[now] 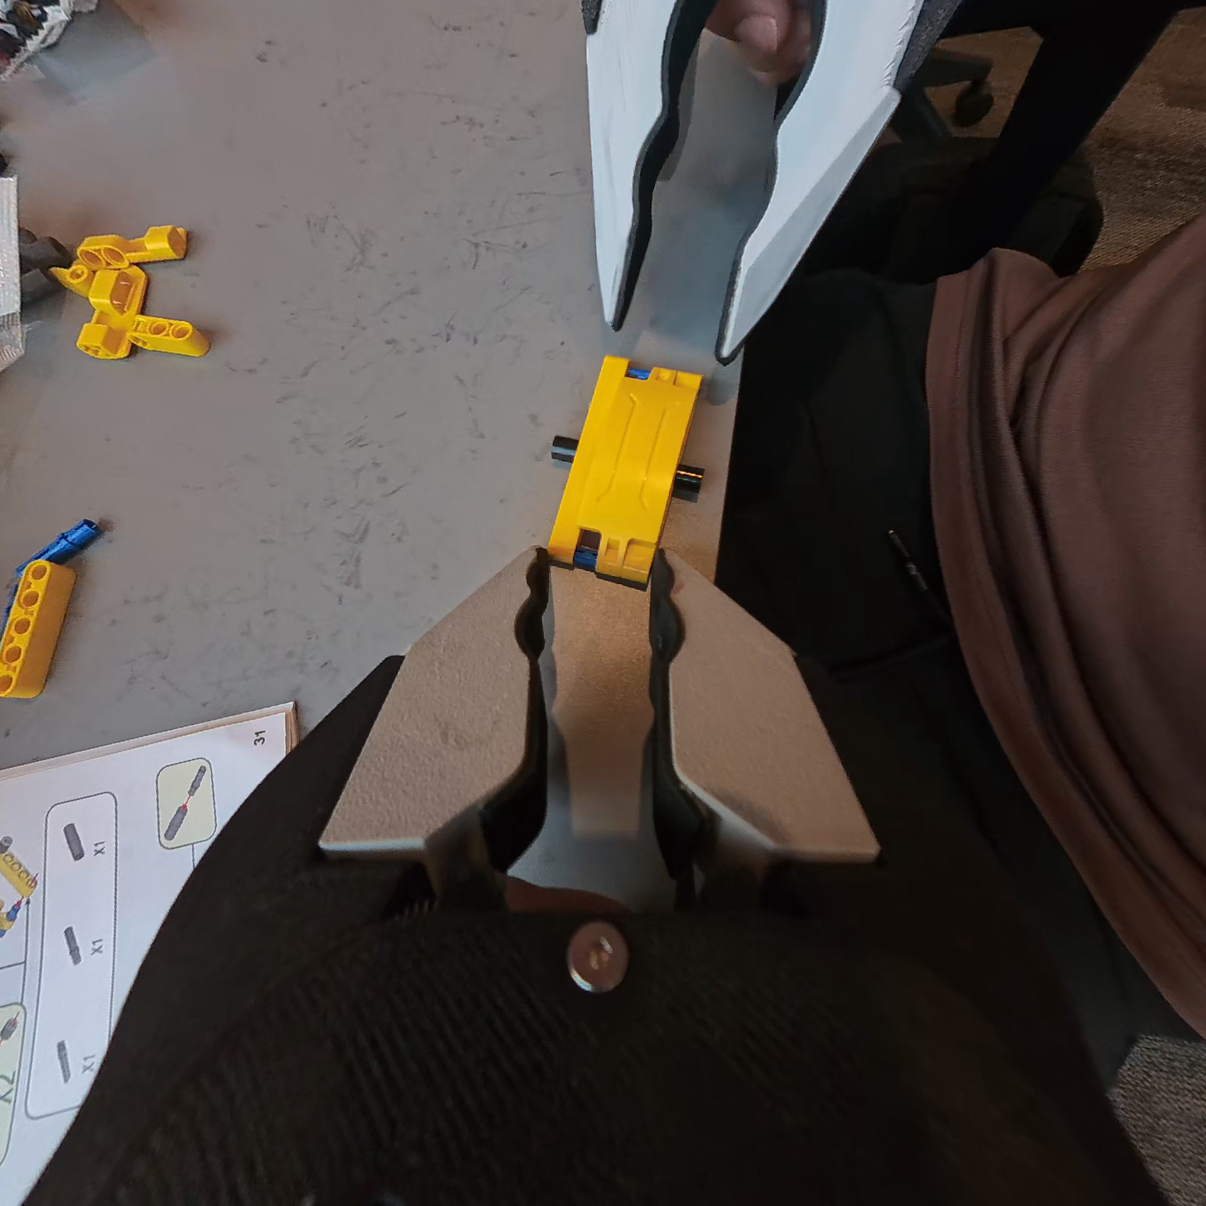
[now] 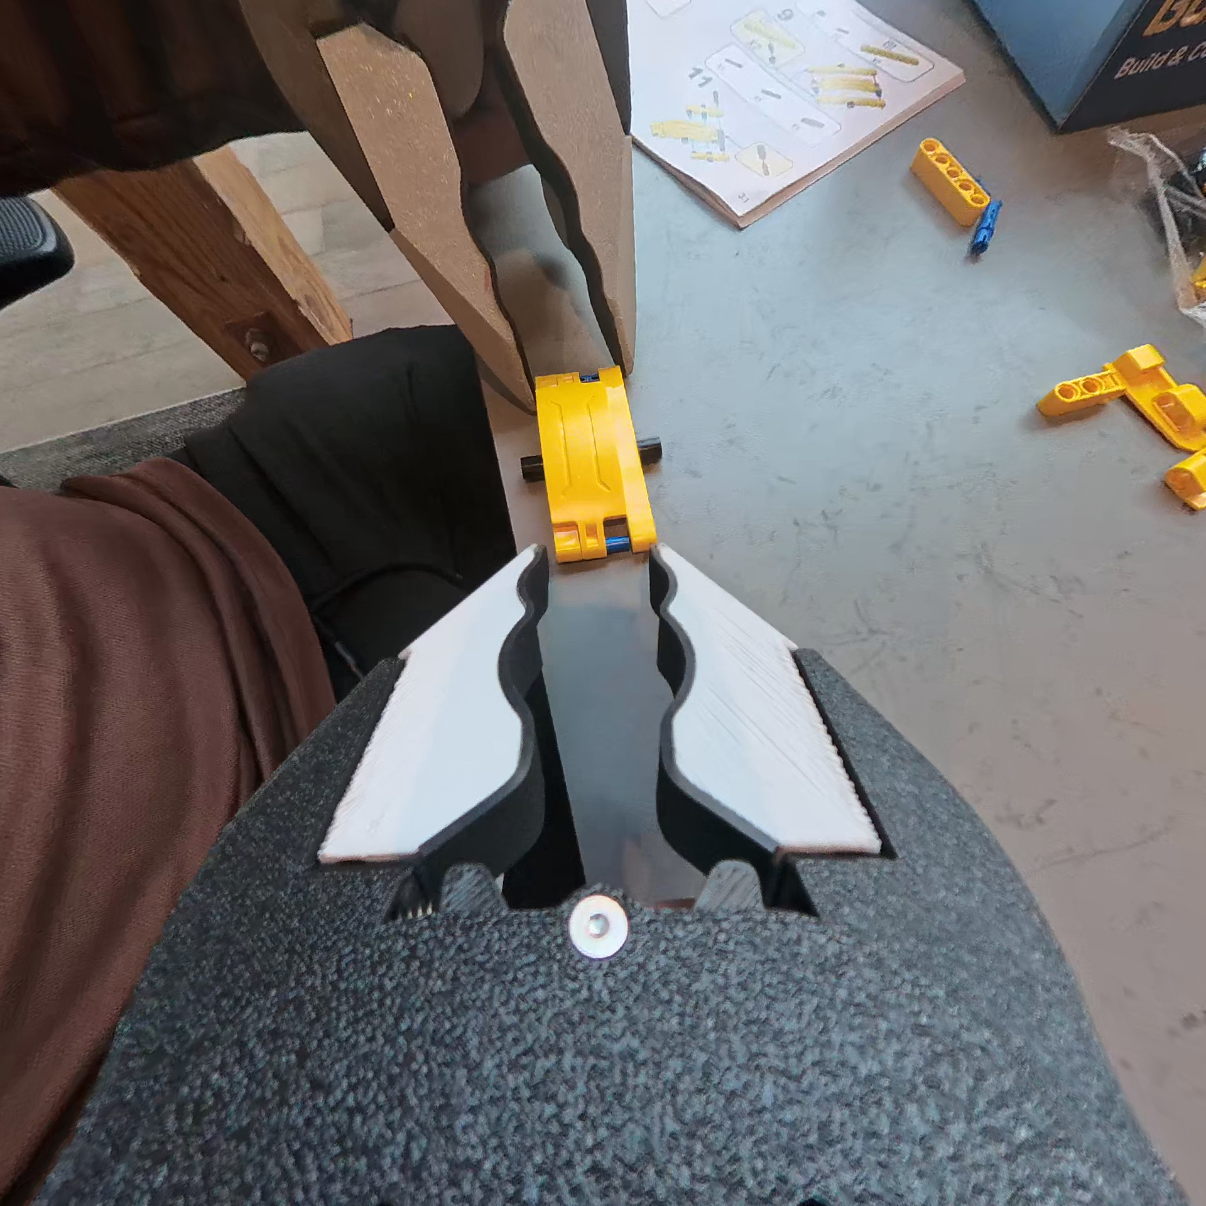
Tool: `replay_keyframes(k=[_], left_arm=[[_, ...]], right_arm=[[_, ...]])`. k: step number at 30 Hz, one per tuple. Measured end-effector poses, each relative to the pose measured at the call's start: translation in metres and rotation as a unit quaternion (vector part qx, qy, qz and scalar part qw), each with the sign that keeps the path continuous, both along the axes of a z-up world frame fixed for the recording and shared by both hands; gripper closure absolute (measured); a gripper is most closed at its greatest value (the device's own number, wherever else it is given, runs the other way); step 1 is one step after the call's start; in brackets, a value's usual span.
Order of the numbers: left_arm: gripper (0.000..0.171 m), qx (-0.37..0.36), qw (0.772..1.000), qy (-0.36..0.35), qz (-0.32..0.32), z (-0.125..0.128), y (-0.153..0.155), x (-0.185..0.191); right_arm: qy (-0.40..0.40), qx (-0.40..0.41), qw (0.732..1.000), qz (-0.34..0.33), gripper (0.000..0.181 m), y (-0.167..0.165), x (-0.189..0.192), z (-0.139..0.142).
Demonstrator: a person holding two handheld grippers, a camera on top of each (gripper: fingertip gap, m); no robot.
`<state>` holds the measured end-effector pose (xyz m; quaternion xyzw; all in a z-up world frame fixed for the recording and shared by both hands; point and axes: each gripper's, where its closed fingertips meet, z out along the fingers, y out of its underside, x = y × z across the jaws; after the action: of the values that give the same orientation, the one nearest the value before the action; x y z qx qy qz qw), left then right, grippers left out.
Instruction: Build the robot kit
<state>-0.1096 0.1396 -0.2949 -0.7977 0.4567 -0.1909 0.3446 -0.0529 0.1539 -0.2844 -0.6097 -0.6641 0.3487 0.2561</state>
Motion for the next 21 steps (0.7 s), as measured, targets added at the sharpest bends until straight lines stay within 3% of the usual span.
replay_keyframes(k=[4,13,17,21], left_arm=[[0.143,0.017,1.000,0.009,-0.009,0.001,-0.003,0.000],[0.126,0.031,0.999,0.014,0.003,0.003,-0.004,-0.009],[0.119,0.044,0.998,-0.028,0.023,0.015,-0.005,-0.007],[0.112,0.074,0.994,-0.061,0.056,0.027,-0.005,-0.007]], right_arm=[[-0.006,0.020,1.000,0.001,0.153,0.000,-0.001,-0.003],[0.006,0.044,0.999,-0.003,0.158,0.002,0.001,0.001],[0.026,0.051,0.998,-0.011,0.158,0.009,-0.002,0.006],[0.071,0.053,0.994,-0.056,0.158,0.037,-0.003,0.022]])
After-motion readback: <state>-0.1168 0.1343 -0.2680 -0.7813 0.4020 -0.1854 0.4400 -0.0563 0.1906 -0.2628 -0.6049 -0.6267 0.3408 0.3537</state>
